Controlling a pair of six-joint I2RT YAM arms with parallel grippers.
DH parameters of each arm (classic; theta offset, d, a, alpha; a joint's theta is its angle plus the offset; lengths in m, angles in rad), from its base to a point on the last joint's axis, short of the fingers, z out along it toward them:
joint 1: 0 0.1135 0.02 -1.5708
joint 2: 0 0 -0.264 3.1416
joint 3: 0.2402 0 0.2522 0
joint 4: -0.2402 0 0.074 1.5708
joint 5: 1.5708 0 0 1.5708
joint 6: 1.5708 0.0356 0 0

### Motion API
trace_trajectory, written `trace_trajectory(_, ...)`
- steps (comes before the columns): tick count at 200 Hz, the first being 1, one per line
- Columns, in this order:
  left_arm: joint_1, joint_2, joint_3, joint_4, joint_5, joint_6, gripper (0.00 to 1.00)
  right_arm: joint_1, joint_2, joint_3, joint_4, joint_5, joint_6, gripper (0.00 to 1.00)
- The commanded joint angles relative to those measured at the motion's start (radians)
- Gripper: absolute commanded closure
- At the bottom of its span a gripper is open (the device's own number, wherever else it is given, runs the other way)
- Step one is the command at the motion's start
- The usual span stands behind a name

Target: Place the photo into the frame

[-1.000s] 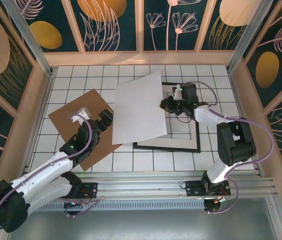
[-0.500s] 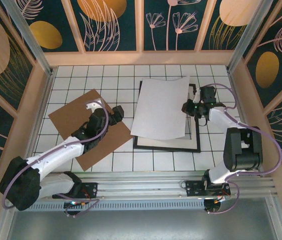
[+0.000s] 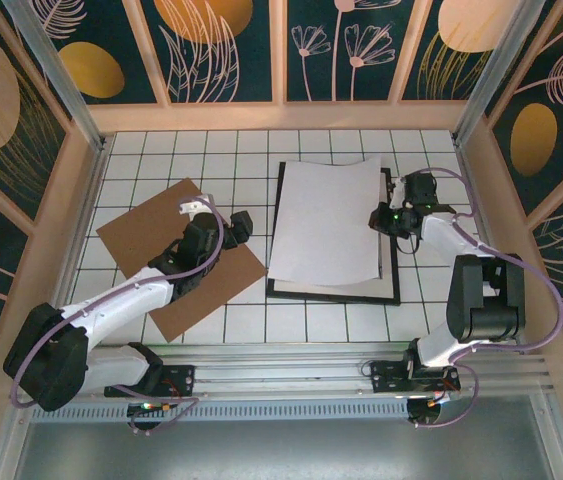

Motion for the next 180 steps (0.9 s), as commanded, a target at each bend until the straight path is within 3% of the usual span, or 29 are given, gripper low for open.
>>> trace_trajectory(1,0.001,0.006,0.024,0.029,-0.001,0.023,0.02,-0.008,0.005,0.029,-0.048,-0.018,-0.042,1.00)
trace_trajectory(96,0.001,0.020,0.030,0.031,0.002,0.029,0.01,-0.019,-0.003,0.054,-0.088,0.045,-0.057,1.00)
trace_trajectory(180,0.001,0.027,0.028,0.034,0.002,0.030,0.01,-0.023,-0.003,0.003,0.011,0.040,0.026,1.00)
